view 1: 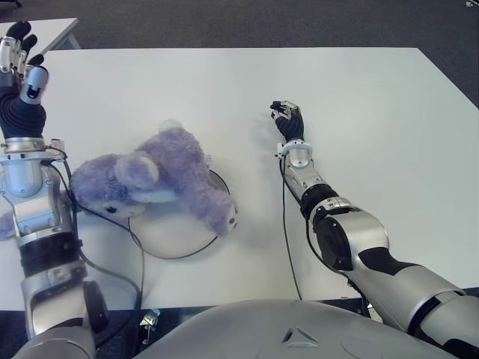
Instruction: Put the doll into the plate.
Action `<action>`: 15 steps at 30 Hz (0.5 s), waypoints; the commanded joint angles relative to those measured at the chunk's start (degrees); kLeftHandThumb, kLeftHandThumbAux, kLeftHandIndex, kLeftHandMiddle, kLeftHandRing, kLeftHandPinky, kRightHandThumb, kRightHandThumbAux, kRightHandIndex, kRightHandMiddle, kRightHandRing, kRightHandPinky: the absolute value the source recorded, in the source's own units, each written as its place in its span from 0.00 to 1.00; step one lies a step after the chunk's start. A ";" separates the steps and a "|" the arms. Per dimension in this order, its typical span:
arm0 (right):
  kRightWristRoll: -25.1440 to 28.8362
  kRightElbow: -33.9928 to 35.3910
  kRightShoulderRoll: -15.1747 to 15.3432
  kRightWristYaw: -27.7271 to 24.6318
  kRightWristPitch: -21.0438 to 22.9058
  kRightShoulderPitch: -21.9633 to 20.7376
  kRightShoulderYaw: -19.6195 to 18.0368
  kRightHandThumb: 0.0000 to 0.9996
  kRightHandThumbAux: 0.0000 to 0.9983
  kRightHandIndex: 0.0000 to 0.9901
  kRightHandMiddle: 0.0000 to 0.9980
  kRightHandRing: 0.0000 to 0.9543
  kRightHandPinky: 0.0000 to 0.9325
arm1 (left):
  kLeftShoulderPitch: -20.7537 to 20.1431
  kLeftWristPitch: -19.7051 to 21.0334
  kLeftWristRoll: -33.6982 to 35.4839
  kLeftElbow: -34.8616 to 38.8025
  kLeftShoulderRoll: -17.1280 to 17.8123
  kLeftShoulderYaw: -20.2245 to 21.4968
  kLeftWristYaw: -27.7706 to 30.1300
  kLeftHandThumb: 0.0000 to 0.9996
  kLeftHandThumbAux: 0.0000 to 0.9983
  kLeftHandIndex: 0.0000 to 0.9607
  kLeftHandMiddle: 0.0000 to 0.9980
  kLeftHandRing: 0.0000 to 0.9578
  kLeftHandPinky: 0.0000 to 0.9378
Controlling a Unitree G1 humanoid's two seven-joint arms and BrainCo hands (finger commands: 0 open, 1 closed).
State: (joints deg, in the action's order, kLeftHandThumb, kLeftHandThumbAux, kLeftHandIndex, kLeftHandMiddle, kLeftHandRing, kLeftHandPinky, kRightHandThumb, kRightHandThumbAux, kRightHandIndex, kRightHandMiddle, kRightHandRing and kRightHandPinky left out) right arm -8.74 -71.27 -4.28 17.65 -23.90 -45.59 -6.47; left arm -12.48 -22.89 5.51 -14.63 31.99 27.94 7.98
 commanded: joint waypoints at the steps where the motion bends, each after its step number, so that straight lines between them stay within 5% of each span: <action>1: 1.18 -7.04 -5.53 -0.59 7.96 10.10 -1.04 0.70 0.74 0.40 0.25 0.22 0.21 | -1.31 0.22 -1.03 -5.82 0.66 -2.54 1.53 0.00 0.32 0.00 0.01 0.00 0.00; 15: 1.16 -7.04 -5.63 -0.46 8.22 10.07 -1.25 0.70 0.74 0.40 0.25 0.22 0.21 | -3.02 0.76 -2.91 -8.99 -0.16 -7.26 0.51 0.00 0.33 0.00 0.00 0.00 0.00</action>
State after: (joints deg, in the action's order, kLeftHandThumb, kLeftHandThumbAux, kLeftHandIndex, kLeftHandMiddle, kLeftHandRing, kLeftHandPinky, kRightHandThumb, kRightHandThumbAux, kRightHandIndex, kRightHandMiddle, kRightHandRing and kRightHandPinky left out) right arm -8.73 -71.27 -4.28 17.61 -23.90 -45.59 -6.76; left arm -15.20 -22.87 4.02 -21.31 32.29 22.62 8.02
